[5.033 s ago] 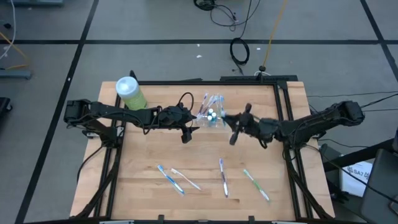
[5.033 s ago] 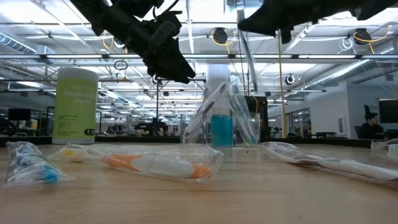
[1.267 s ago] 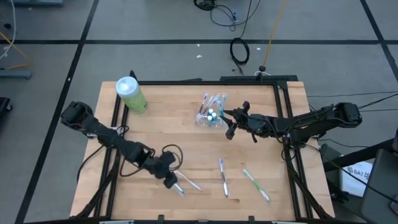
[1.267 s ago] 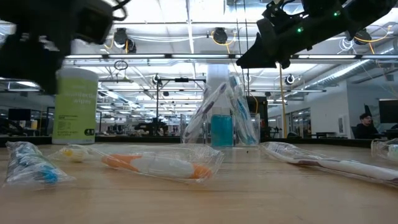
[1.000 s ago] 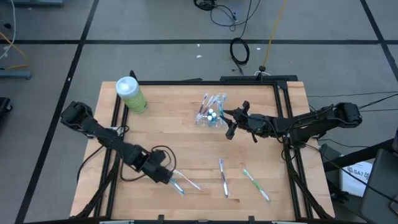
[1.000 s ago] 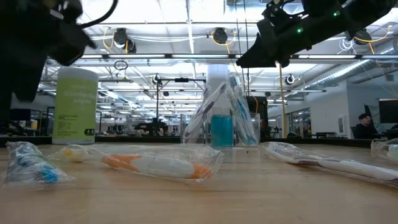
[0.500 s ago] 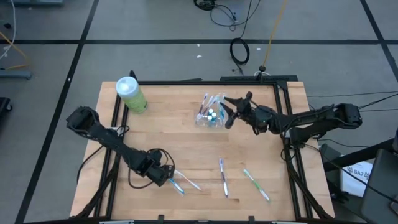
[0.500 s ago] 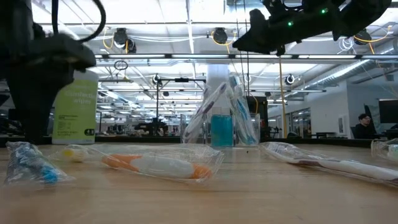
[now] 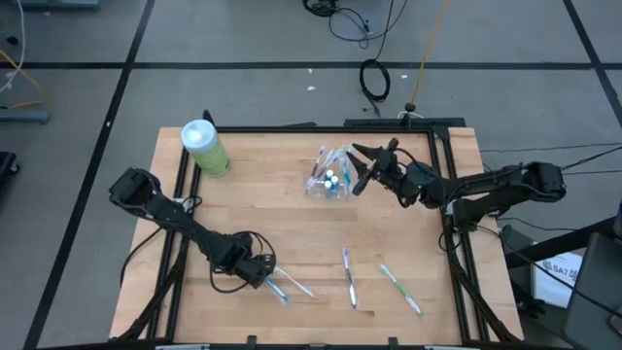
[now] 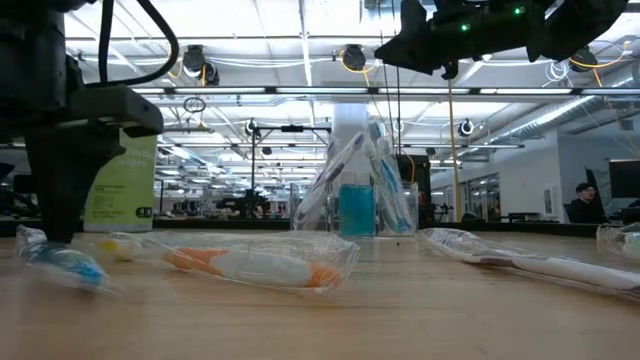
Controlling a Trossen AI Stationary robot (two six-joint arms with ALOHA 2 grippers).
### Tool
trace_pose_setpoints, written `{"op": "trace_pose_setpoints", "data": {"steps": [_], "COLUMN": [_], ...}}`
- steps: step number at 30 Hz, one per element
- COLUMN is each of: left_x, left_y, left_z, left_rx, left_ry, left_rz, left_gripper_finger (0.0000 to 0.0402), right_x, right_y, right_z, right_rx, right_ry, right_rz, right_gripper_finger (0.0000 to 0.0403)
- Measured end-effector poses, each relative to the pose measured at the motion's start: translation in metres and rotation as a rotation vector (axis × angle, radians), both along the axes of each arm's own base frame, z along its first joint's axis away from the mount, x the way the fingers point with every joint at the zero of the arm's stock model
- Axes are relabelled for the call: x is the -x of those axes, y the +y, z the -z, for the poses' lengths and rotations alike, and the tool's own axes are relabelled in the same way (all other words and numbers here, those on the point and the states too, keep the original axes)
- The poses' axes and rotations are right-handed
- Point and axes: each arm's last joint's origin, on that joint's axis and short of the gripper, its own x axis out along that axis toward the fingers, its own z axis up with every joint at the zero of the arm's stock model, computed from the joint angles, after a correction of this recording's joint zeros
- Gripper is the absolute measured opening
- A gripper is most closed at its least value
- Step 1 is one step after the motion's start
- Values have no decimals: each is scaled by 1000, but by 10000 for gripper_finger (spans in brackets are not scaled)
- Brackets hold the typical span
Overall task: Pick & Place toothbrushing station
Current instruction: Put the blue toothbrush into the transparent organizer
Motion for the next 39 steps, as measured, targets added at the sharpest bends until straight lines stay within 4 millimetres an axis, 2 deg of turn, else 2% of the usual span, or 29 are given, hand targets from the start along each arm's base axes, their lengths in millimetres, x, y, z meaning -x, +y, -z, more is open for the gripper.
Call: {"op": "trace_pose_setpoints", "data": {"steps": [3, 11, 16, 34, 39], "left_x": [0, 1, 2, 6, 7], "left_y": [2, 4, 5, 9, 10], "left_z": [0, 1, 2, 2, -2], "left_rx": [-1, -1, -16, -69, -96], "left_ry": [13, 37, 44, 88, 66], "left_rz": [15, 29, 46, 167, 210], "left_gripper_finger": [233, 138, 97, 13, 10], "right_x": [0, 0, 0, -1, -1], "right_y": [0, 0, 0, 0, 0], "right_z": [0, 0, 2, 4, 4], "right_rx": [1, 1, -1, -8, -8], "right_ry": [2, 5, 17, 37, 39], "right_rz": [0, 0, 0, -4, -5], "right_gripper_finger": [128, 128, 128, 128, 128]}}
